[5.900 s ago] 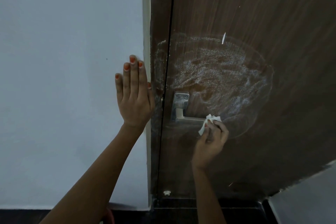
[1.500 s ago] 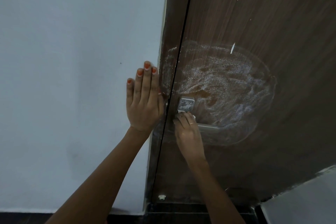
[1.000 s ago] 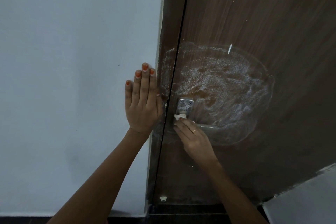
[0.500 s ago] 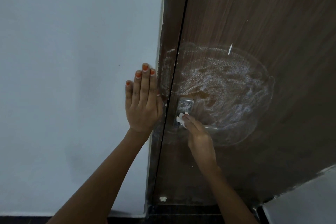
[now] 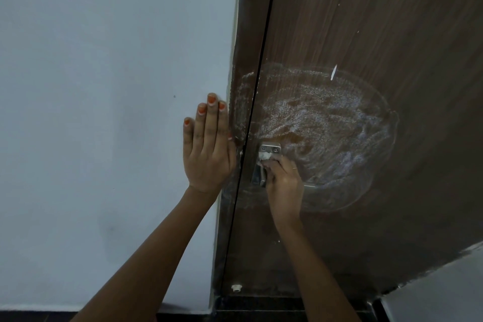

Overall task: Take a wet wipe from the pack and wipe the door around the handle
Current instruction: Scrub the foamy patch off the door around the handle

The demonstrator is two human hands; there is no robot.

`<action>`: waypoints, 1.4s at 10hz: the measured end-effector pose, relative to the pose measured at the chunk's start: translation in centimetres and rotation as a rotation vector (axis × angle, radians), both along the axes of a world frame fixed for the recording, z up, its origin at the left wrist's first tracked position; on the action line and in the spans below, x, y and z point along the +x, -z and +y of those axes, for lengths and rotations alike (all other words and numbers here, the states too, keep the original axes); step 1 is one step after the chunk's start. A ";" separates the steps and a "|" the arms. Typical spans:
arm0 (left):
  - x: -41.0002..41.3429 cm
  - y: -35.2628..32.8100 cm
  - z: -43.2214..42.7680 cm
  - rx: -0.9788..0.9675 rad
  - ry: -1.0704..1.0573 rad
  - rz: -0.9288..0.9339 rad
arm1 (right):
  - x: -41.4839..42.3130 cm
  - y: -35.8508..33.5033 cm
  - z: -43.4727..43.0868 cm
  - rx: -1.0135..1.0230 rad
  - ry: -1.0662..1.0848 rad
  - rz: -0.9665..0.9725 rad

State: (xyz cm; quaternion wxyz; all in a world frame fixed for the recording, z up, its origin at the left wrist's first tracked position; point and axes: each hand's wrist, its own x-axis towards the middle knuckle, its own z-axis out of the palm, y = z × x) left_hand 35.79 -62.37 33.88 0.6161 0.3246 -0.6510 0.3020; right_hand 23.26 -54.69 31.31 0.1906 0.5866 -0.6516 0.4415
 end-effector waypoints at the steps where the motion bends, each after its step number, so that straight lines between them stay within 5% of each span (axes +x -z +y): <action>1: 0.0 0.0 0.0 0.000 0.001 0.004 | -0.1 -0.4 0.2 -0.032 0.024 -0.103; 2: 0.0 0.0 0.0 0.007 -0.009 0.005 | -0.1 -1.0 -0.2 -0.085 0.027 -0.124; 4: 0.0 0.1 -0.1 0.003 -0.004 0.005 | 0.5 -0.7 -0.4 -0.023 -0.055 0.206; 5: 0.0 0.1 -0.1 -0.001 -0.005 0.001 | 0.0 -0.4 0.0 0.042 -0.062 0.200; 7: -0.1 0.1 -0.1 0.006 -0.012 0.001 | -1.3 -0.6 0.3 -0.020 -0.012 -0.079; 9: -0.1 0.1 -0.1 0.002 -0.008 -0.001 | -0.1 -0.9 -0.2 0.003 0.015 0.043; 11: -0.1 0.1 0.0 0.005 -0.008 -0.001 | -0.6 -0.9 0.2 -0.037 -0.021 -0.311; 12: -0.1 0.1 0.0 0.003 -0.011 0.000 | -0.1 -1.9 -0.4 -0.098 -0.011 -0.280; 14: -0.1 0.2 0.0 -0.004 -0.020 -0.004 | 0.6 -2.5 -0.8 -0.061 0.007 0.110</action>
